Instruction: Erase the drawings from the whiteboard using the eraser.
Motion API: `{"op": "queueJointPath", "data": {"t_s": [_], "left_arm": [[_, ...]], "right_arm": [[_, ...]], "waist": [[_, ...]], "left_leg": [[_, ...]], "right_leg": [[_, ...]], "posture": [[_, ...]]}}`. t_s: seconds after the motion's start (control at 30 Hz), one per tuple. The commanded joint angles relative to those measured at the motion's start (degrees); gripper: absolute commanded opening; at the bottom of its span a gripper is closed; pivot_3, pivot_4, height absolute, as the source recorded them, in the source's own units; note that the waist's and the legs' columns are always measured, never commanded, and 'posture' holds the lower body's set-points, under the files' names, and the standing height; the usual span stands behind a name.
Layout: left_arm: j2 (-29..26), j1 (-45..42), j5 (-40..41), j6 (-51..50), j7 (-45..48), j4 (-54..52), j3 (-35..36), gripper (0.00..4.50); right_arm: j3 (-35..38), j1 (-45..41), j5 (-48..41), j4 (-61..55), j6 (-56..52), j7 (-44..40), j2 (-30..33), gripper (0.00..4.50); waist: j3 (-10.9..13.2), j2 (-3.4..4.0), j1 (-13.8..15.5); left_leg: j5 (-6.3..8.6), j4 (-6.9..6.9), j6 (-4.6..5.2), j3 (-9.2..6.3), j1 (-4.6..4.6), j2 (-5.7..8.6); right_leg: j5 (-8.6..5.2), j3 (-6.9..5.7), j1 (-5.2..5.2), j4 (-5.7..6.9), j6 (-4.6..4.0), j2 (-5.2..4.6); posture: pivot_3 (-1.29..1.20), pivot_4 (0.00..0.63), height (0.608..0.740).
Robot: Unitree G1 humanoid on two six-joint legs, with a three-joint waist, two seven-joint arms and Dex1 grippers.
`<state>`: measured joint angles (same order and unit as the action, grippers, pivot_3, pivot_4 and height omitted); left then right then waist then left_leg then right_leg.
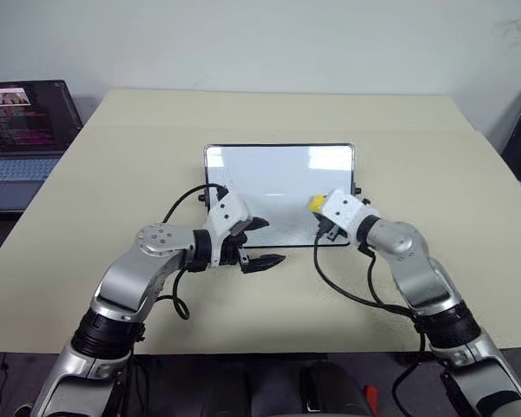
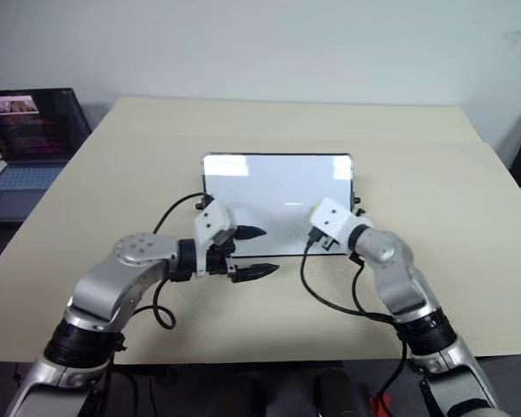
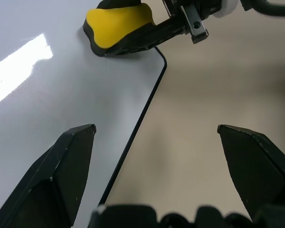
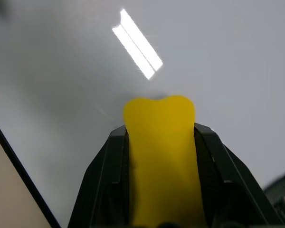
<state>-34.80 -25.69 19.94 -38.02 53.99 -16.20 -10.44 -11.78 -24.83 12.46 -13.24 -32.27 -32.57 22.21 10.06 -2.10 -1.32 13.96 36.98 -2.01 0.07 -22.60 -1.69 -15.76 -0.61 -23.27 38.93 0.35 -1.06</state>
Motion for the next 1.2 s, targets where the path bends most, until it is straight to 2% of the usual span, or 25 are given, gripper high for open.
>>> {"op": "queueJointPath", "data": {"t_s": [0.03, 0.2, 0.37, 0.63, 0.9, 1.07, 1.17, 1.2], "left_arm": [[1.1, -2.45, 1.06, 2.33, 1.91, -1.18, -0.97, 4.5], [3.5, -6.13, 0.33, 5.04, 4.15, 1.63, -3.53, 4.5], [7.52, -11.34, -3.08, 10.13, 7.4, 7.37, -9.68, 4.5], [16.73, -20.51, -9.66, 17.72, 9.31, 20.91, -16.82, 4.5], [20.02, -21.99, -13.57, 20.73, 9.36, 25.08, -18.37, 4.5], [20.88, -21.62, -14.47, 20.75, 8.81, 24.74, -17.86, 4.5], [21.12, -20.91, -14.36, 19.89, 8.15, 23.83, -17.05, 4.5], [21.21, -20.64, -14.22, 19.7, 7.6, 23.67, -16.5, 4.5]], "right_arm": [[9.6, 4.45, -6.78, -12.11, -9.05, -0.34, -1.29, 1.41], [21.89, 12.07, -12.5, -23.84, -20.19, 1.45, -1.42, 1.41], [28.56, 18.95, -14.03, -23.96, -22.89, 6.23, -3.93, 1.41], [26.68, 17.45, -15.47, -11.94, -16.44, 10.98, -5.93, 1.41], [26.71, 15.71, -17.02, -5.13, -12.47, 13.16, -4.71, 1.41], [26.43, 14.74, -18.03, -2.93, -11.37, 13.69, -4.36, 3.05], [27.39, 13.49, -18.97, -1.93, -10.54, 14.12, -4.03, 4.21], [28.08, 12.98, -19.62, -1.95, -10.06, 14.19, -3.86, 4.46]], "waist": [[0.0, 0.0, 0.18], [0.01, 0.02, 0.83], [0.01, 0.02, 1.17], [0.01, 0.04, 0.56], [0.02, 0.08, 0.16], [0.02, 0.08, 0.07], [0.01, 0.08, -0.03], [0.01, 0.08, -0.05]], "left_leg": [[0.01, 0.0, 0.0, -0.03, -0.06, 0.01], [0.03, 0.0, -0.02, -0.05, -0.15, 0.04], [0.03, 0.01, -0.01, 0.02, -0.11, 0.08], [0.03, 0.02, 0.0, 0.07, -0.06, 0.17], [0.03, 0.0, 0.01, 0.06, -0.11, 0.15], [0.03, 0.01, 0.01, 0.06, -0.11, 0.15], [0.03, 0.01, 0.01, 0.06, -0.11, 0.15], [0.03, 0.01, 0.01, 0.06, -0.11, 0.15]], "right_leg": [[0.02, -0.02, -0.02, -0.02, -0.04, -0.01], [0.0, -0.05, -0.07, -0.06, -0.01, -0.02], [-0.11, -0.05, -0.05, -0.04, 0.16, 0.01], [-0.11, 0.03, -0.05, -0.03, 0.15, 0.22], [-0.11, 0.03, -0.07, -0.05, 0.14, 0.23], [-0.12, 0.03, -0.07, -0.04, 0.14, 0.22], [-0.12, 0.04, -0.07, -0.04, 0.14, 0.22], [-0.11, 0.04, -0.07, -0.04, 0.14, 0.22]], "posture": [[0.0, 0.15, 0.74], [0.0, 0.15, 0.74], [0.0, 0.15, 0.74], [0.0, 0.15, 0.74], [0.0, 0.15, 0.74], [0.0, 0.15, 0.74], [0.0, 0.15, 0.74], [0.0, 0.15, 0.74]]}}
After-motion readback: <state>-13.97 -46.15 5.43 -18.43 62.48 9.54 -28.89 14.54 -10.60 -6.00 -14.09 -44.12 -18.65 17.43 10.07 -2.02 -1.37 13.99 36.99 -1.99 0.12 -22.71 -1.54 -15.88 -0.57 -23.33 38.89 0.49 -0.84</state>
